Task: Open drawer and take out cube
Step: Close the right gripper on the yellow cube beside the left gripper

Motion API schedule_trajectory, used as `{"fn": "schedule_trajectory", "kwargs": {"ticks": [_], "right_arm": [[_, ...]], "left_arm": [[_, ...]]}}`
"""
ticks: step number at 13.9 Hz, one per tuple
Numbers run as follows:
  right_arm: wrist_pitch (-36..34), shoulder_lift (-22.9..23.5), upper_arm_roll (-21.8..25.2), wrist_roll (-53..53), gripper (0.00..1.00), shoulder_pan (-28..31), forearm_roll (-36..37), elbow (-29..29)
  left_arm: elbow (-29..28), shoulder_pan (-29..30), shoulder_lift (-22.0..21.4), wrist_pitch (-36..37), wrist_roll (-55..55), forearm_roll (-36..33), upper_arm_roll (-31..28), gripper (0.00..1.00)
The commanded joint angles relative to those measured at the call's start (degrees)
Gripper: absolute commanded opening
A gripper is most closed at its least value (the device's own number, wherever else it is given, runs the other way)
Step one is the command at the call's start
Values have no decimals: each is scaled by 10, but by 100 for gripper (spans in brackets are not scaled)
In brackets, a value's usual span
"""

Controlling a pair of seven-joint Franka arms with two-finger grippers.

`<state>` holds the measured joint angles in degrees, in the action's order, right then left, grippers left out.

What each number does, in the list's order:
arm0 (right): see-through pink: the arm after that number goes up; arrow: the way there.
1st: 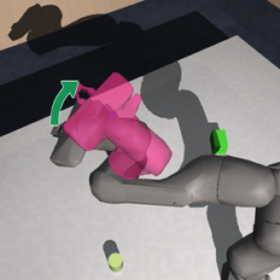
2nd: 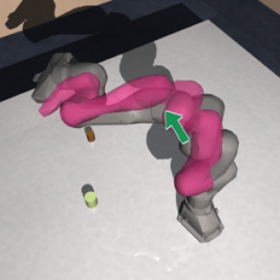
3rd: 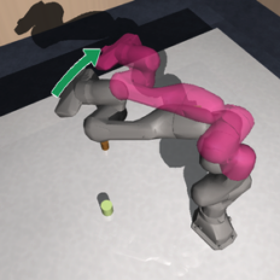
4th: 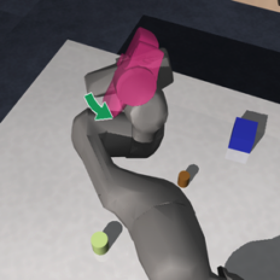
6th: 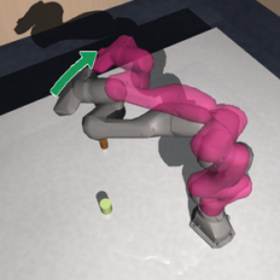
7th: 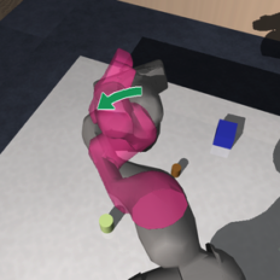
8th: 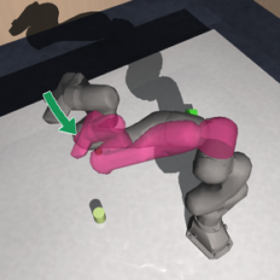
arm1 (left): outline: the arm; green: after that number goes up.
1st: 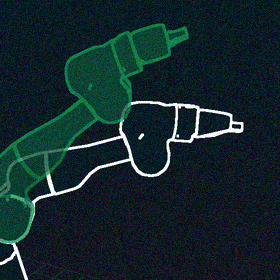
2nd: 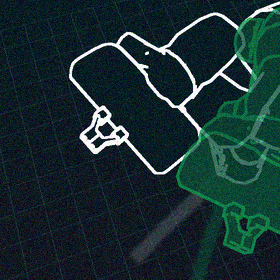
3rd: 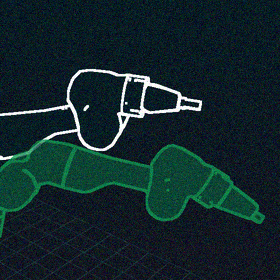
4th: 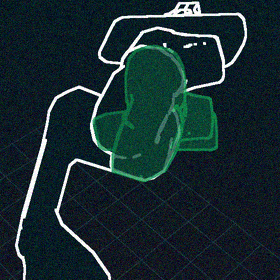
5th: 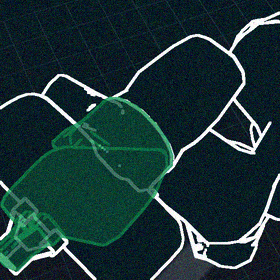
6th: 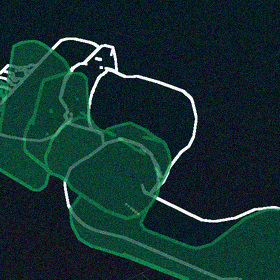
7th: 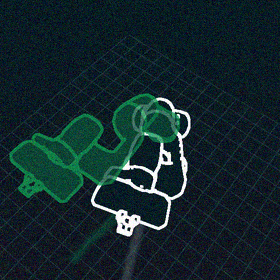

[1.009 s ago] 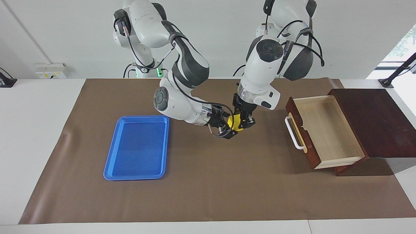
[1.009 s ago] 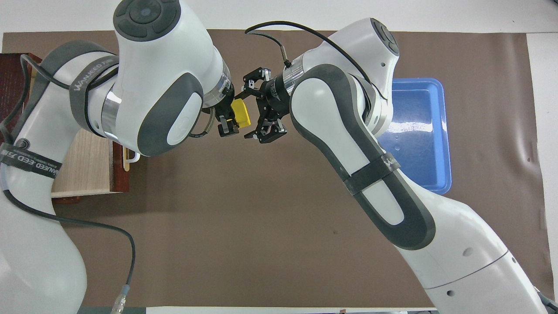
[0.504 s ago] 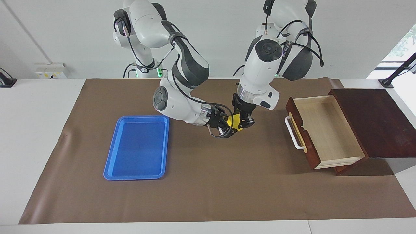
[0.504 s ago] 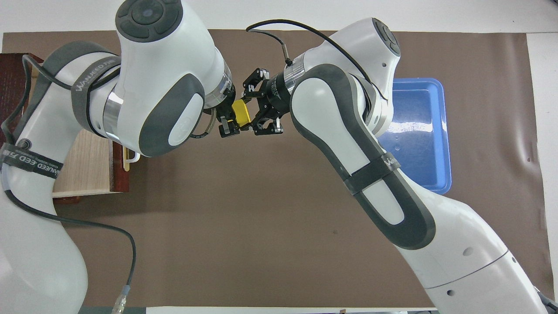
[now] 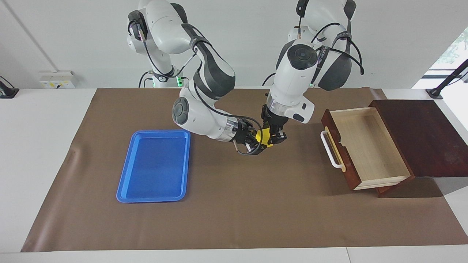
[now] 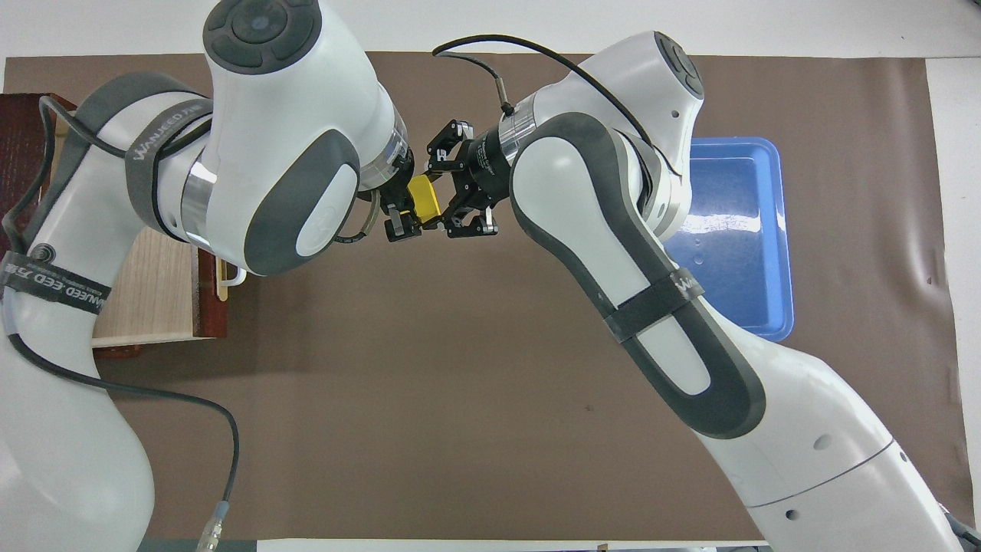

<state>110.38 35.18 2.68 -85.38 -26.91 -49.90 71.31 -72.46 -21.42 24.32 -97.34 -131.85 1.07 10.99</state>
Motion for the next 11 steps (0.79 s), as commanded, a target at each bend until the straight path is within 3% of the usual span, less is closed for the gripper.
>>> {"fn": "schedule_trajectory", "kwargs": {"ticks": [1, 3, 4, 11], "right_arm": [[11, -3, 0, -2, 0, -3, -6, 7], [11, -3, 0, -3, 0, -3, -6, 7], [11, -3, 0, -3, 0, -3, -6, 7], [12, -3, 0, -3, 0, -3, -6, 6]], "left_arm": [[-8, -1, -3, -11, -8, -2, -2, 4], [-8, -1, -3, -11, -8, -2, -3, 63], [-8, -1, -3, -10, -8, -3, -2, 100], [-8, 2, -4, 0, 2, -6, -5, 100]]}}
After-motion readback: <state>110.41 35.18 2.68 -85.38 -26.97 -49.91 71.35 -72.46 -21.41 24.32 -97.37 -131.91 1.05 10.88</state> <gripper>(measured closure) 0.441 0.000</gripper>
